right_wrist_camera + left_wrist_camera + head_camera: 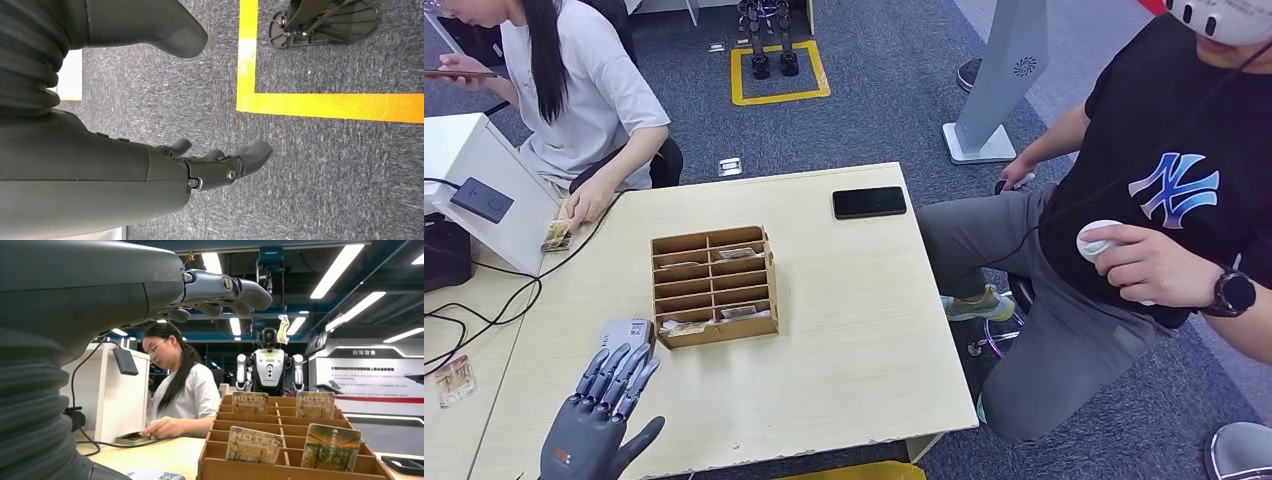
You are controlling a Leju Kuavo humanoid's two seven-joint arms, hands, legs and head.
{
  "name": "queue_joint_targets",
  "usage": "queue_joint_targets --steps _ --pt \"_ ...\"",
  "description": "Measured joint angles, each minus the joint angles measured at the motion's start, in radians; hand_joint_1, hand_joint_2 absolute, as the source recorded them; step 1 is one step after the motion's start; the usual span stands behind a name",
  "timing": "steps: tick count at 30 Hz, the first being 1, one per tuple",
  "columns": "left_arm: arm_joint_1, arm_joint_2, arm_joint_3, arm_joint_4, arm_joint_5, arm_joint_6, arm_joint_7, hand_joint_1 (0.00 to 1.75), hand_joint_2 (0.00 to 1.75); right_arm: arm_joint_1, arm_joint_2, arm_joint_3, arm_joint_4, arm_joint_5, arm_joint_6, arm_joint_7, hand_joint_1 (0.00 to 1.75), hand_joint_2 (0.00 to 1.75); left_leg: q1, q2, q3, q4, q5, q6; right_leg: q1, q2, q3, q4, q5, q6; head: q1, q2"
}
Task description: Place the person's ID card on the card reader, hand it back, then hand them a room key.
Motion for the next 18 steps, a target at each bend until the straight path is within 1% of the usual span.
queue_joint_targets --steps 3,7,10,12,14,16,18 --pt "0.001 0.008 -0.018 0.002 -0.047 0.007 0.036 0.00 1.75 0.000 0.000 -0.002 0.000 0.001 0.000 0.000 0.00 1.75 0.000 0.000 0.000 0.000 0.000 0.000 0.000 0.000 0.000 0.000 0.000 0.000 0.000 0.000" --pt "-0.026 0.011 -0.049 0.035 -0.196 0.012 0.160 0.00 1.75 -0.001 0.000 -0.003 0.000 0.006 -0.001 0.000 0.00 1.75 0.000 -0.001 0.000 0.001 0.000 0.000 0.000 -0.001 0.000 0.000 0.000 0.000 0.000 0.000" --pt "-0.089 0.020 -0.101 0.090 -0.264 0.010 0.295 0.00 1.75 -0.002 0.000 -0.003 0.000 0.015 -0.001 -0.003 0.00 1.75 0.000 -0.002 0.000 0.001 0.001 0.001 0.000 -0.002 0.000 0.000 0.000 0.000 0.000 0.000" --pt "-0.148 0.035 -0.165 0.131 -0.274 0.006 0.398 0.00 1.75 -0.003 0.000 -0.003 0.000 0.019 -0.002 -0.006 0.00 1.75 0.000 -0.002 0.000 0.001 0.001 0.001 0.000 -0.003 0.001 0.000 0.001 0.000 0.000 0.000" --pt "-0.200 0.045 -0.231 0.165 -0.278 -0.008 0.466 0.00 1.75 -0.005 0.000 -0.003 0.000 0.020 -0.001 -0.005 0.00 1.75 0.000 -0.002 0.000 0.001 0.001 0.001 0.000 -0.003 0.001 0.000 0.001 0.000 0.000 0.000" --pt "-0.240 0.045 -0.282 0.193 -0.279 -0.028 0.490 0.00 1.75 -0.007 0.000 -0.003 0.000 0.021 -0.001 -0.002 0.00 1.75 0.000 -0.002 0.000 0.001 0.001 0.001 0.000 -0.002 0.001 0.000 0.002 0.000 0.000 0.000" --pt "-0.269 0.040 -0.321 0.220 -0.280 -0.040 0.491 0.00 1.75 -0.007 0.000 -0.003 0.000 0.023 0.000 -0.001 0.00 1.75 0.000 -0.002 0.000 0.002 0.002 0.001 0.000 -0.002 0.001 0.000 0.002 0.000 0.000 0.000"
